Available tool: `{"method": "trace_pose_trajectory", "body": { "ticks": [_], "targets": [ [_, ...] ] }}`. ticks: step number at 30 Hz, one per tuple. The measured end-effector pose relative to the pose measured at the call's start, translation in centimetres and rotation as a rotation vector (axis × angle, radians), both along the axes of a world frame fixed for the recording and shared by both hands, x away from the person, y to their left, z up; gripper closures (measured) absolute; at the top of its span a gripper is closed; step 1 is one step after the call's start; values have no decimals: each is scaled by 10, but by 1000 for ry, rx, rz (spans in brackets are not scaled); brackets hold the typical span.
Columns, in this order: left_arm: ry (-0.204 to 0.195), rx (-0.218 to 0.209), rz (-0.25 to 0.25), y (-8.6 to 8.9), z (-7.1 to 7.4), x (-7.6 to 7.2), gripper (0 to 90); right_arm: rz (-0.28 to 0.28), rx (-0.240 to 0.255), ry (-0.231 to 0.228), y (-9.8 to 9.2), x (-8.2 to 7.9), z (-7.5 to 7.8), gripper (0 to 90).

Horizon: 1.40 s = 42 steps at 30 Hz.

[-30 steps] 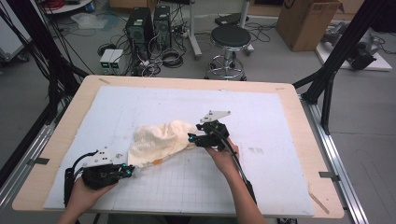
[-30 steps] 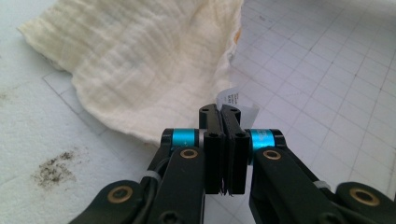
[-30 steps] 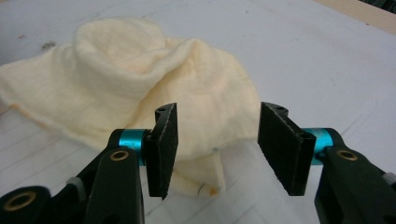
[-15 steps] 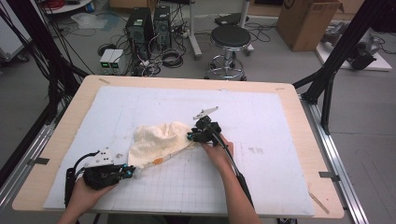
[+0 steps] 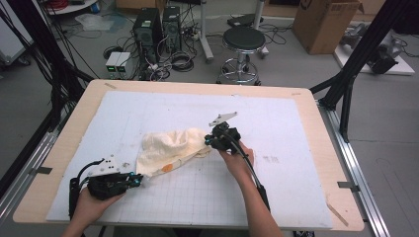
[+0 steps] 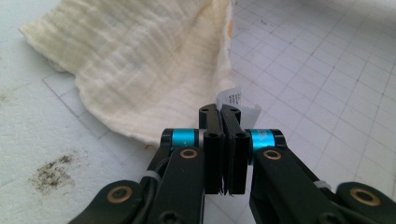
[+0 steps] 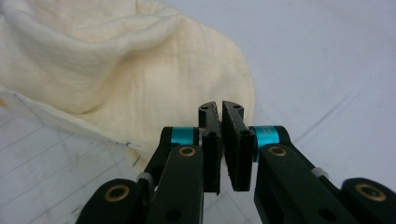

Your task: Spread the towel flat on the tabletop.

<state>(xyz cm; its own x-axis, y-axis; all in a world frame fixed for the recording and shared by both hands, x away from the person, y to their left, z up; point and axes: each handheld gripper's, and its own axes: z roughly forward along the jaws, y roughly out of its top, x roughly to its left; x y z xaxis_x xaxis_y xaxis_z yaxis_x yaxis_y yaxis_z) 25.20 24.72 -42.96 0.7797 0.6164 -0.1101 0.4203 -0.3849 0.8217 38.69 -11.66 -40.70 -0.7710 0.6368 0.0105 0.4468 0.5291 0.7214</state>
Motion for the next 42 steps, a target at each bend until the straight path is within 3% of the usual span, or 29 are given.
{"method": "trace_pose_trajectory", "body": {
  "ticks": [3, 9, 17, 25, 31, 38, 42],
  "targets": [
    [-3, -2, -3, -4, 0, 0, 877, -5, 18, -14, -9, -12, 9, 862],
    [-3, -15, -14, -11, 1, -1, 877, 6, 3, -56, -30, -44, 20, 861],
    [-3, 11, -54, -21, 2, -7, 877, 26, -24, -57, -54, -94, 9, 862],
    [-27, 22, -30, -20, 0, -21, 879, 44, 15, -59, -65, -138, 2, 862],
    [-20, 32, -23, -14, -1, -32, 879, 79, 27, -26, -63, -160, -4, 862],
    [-12, 63, -50, -13, -2, -44, 880, 117, 33, 37, -60, -180, -16, 862],
    [-5, 55, -65, -10, -1, -50, 879, 135, 49, 52, -59, -186, -17, 846]
  ]
}}
